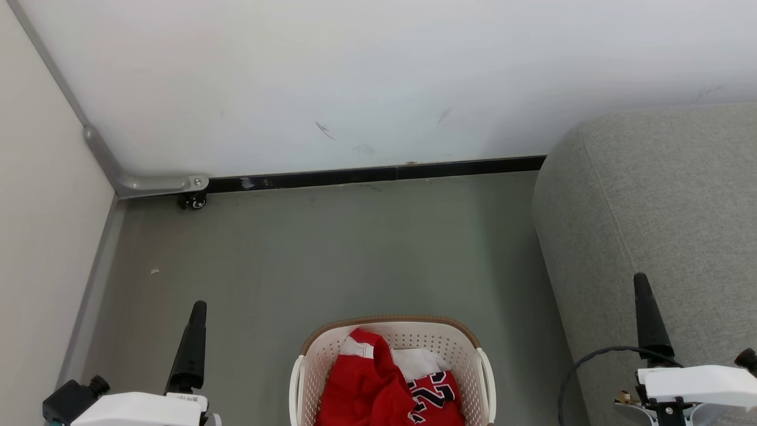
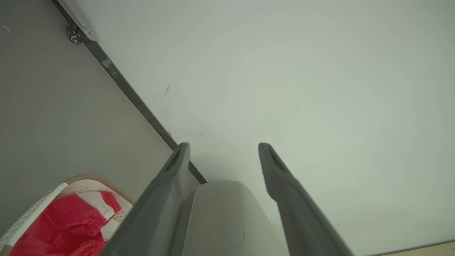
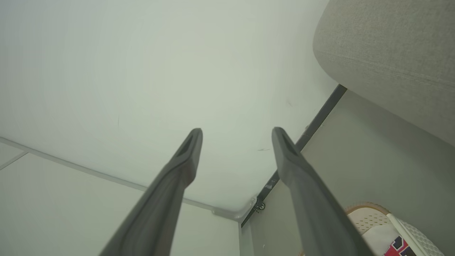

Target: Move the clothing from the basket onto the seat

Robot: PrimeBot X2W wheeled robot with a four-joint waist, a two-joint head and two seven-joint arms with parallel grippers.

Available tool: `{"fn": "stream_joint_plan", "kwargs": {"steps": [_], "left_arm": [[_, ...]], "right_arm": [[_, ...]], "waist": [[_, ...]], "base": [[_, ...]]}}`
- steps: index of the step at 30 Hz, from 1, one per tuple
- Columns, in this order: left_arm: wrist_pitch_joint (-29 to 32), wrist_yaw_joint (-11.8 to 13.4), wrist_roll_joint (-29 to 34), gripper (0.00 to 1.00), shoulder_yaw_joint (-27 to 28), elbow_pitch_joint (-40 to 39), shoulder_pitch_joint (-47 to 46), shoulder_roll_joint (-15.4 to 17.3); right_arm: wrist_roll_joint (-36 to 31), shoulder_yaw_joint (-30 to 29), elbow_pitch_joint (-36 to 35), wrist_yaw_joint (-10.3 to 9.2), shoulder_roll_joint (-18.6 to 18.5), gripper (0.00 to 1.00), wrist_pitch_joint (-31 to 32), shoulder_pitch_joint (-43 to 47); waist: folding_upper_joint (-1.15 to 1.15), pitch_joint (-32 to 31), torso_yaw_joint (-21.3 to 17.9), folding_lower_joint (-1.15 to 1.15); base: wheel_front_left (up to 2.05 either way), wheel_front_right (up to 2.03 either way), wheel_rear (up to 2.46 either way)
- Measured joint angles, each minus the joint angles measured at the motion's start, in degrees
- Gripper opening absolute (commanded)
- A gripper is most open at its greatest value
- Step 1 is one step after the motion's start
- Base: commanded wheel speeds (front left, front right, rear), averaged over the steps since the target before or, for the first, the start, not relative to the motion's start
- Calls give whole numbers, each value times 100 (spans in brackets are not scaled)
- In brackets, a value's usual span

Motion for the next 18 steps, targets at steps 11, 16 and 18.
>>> {"fn": "stream_joint_plan", "kwargs": {"steps": [11, 16, 18], "left_arm": [[-256, 144, 1538, 100, -247, -294, -4, 19], [-356, 225, 2234, 100, -383, -387, -11, 26], [-380, 248, 2536, 100, -442, -414, -15, 40]], "right_arm": [[-1204, 36, -107, 0, -7, 100, -276, -1], [-1741, 121, -110, 0, -14, 100, -348, -1], [-1919, 158, -107, 0, -15, 100, -394, -1]], "waist": [[0, 41, 12, -29], [0, 79, 15, -55], [0, 97, 16, -64]], "base": [[0, 0, 0], [0, 0, 0], [0, 0, 0]]}}
